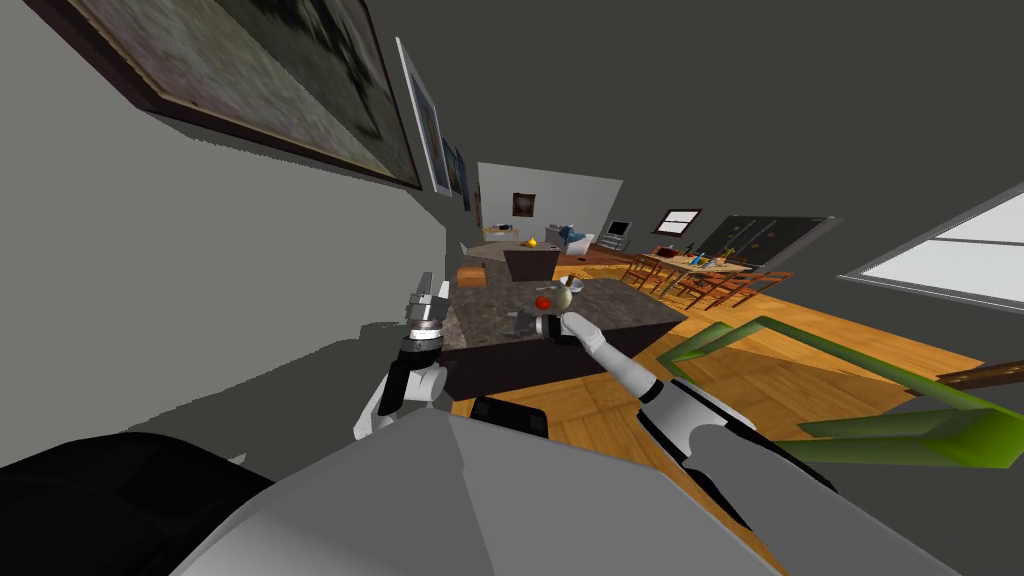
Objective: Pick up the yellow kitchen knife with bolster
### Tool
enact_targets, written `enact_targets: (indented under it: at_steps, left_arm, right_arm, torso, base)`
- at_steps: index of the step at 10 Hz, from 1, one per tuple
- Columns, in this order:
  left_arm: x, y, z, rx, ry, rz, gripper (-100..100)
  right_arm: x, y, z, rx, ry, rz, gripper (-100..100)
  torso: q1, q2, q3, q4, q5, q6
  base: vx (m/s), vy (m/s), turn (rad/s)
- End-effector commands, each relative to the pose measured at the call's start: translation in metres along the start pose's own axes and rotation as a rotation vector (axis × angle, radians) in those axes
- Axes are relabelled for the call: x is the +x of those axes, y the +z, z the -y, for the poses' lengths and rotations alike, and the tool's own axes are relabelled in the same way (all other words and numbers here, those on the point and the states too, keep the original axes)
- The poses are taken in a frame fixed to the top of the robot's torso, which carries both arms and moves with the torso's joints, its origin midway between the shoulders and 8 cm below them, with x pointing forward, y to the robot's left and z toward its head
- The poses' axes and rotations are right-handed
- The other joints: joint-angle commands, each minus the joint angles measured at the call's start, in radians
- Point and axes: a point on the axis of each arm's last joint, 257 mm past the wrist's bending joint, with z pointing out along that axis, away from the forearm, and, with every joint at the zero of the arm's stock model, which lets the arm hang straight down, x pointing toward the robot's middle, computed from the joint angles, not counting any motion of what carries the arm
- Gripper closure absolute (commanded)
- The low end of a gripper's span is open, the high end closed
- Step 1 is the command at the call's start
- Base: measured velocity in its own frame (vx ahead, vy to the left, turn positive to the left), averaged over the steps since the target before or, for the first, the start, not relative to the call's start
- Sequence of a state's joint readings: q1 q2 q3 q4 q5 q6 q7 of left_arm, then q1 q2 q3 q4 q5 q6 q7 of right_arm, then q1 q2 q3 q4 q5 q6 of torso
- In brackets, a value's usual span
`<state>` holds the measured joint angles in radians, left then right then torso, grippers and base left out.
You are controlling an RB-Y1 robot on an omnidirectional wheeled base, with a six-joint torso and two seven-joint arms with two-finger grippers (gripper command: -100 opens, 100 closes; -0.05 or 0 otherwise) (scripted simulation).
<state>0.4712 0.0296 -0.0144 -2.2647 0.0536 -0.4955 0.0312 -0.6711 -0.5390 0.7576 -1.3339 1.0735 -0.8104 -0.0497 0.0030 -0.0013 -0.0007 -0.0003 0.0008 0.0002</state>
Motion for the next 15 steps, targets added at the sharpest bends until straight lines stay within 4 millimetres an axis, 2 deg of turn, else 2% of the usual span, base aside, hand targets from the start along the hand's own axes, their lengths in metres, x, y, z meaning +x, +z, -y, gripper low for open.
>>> enact_targets:
  at_steps: [1, 2, 3, 4, 5, 6, 7, 8, 9, 10, 11, 12, 13, 15]
  left_arm:
    - [0.000, 0.000, 0.000, 0.000, 0.000, 0.000, 0]
    - [0.000, 0.000, 0.000, 0.000, 0.000, 0.000, 0]
    - [0.000, 0.000, 0.000, 0.000, 0.000, 0.000, 0]
    - [0.000, 0.000, 0.000, 0.000, 0.000, 0.000, 0]
    - [0.000, 0.000, 0.000, 0.000, 0.000, 0.000, 0]
    - [0.000, 0.000, 0.000, 0.000, 0.000, 0.000, 0]
    - [0.000, 0.000, 0.000, 0.000, 0.000, 0.000, 0]
    - [0.000, 0.000, 0.000, 0.000, 0.000, 0.000, 0]
    - [0.000, 0.000, 0.000, 0.000, 0.000, 0.000, 0]
    - [0.000, 0.000, 0.000, 0.000, 0.000, 0.000, 0]
    - [0.000, 0.000, 0.000, 0.000, 0.000, 0.000, 0]
    - [0.000, 0.000, 0.000, 0.000, 0.000, 0.000, 0]
    - [0.000, 0.000, 0.000, 0.000, 0.000, 0.000, 0]
    - [0.000, 0.000, 0.000, 0.000, 0.000, 0.000, 0]
  right_arm:
    - [0.020, -0.005, 0.009, -0.003, -0.031, -0.072, -100]
    - [0.038, -0.011, 0.014, -0.019, -0.075, -0.149, -100]
    - [0.042, -0.013, 0.016, -0.014, -0.072, -0.159, -100]
    - [0.063, -0.023, 0.025, -0.023, -0.109, -0.243, -100]
    - [0.064, -0.024, 0.025, -0.023, -0.111, -0.245, -100]
    - [0.079, -0.033, 0.032, -0.039, -0.157, -0.319, -100]
    - [0.084, -0.037, 0.035, -0.030, -0.147, -0.328, -100]
    - [0.099, -0.049, 0.043, -0.043, -0.188, -0.402, -100]
    - [0.103, -0.052, 0.045, -0.037, -0.180, -0.409, -100]
    - [0.118, -0.067, 0.054, -0.047, -0.216, -0.483, -100]
    - [0.120, -0.069, 0.056, -0.043, -0.210, -0.488, -100]
    - [0.131, -0.083, 0.064, -0.055, -0.247, -0.555, -100]
    - [0.135, -0.087, 0.066, -0.047, -0.238, -0.563, -100]
    - [0.158, -0.124, 0.086, -0.059, -0.290, -0.700, -100]
  torso:
    - [0.000, 0.000, 0.000, 0.000, 0.000, 0.000]
    - [0.000, 0.000, 0.000, 0.000, 0.000, 0.000]
    - [-0.001, 0.000, 0.000, 0.000, 0.000, 0.000]
    - [-0.001, 0.000, 0.000, 0.000, 0.000, 0.000]
    - [-0.001, -0.001, 0.000, 0.000, 0.000, 0.000]
    - [-0.002, 0.000, 0.000, 0.000, 0.000, 0.000]
    - [-0.002, -0.001, 0.000, 0.000, 0.000, 0.000]
    - [-0.002, -0.001, 0.000, 0.000, 0.000, 0.000]
    - [-0.002, -0.001, -0.001, 0.000, 0.000, 0.000]
    - [-0.002, -0.001, 0.000, 0.000, 0.000, 0.000]
    - [-0.002, -0.001, -0.001, 0.000, 0.000, 0.000]
    - [-0.002, -0.001, -0.001, 0.000, -0.001, 0.000]
    - [-0.002, -0.001, -0.001, 0.000, 0.000, 0.000]
    - [-0.002, -0.001, -0.001, 0.000, -0.001, 0.000]
  base:
    - [-0.008, 0.035, -0.016]
    - [0.000, 0.030, -0.004]
    - [0.003, 0.022, -0.006]
    - [0.006, 0.024, 0.000]
    - [0.005, 0.018, -0.002]
    - [0.008, 0.019, 0.008]
    - [0.009, 0.015, 0.004]
    - [0.012, 0.019, 0.012]
    - [0.009, 0.017, 0.008]
    - [0.015, 0.017, 0.023]
    - [0.015, 0.013, 0.005]
    - [0.016, 0.018, 0.021]
    - [0.014, 0.015, 0.012]
    - [0.021, 0.017, 0.035]
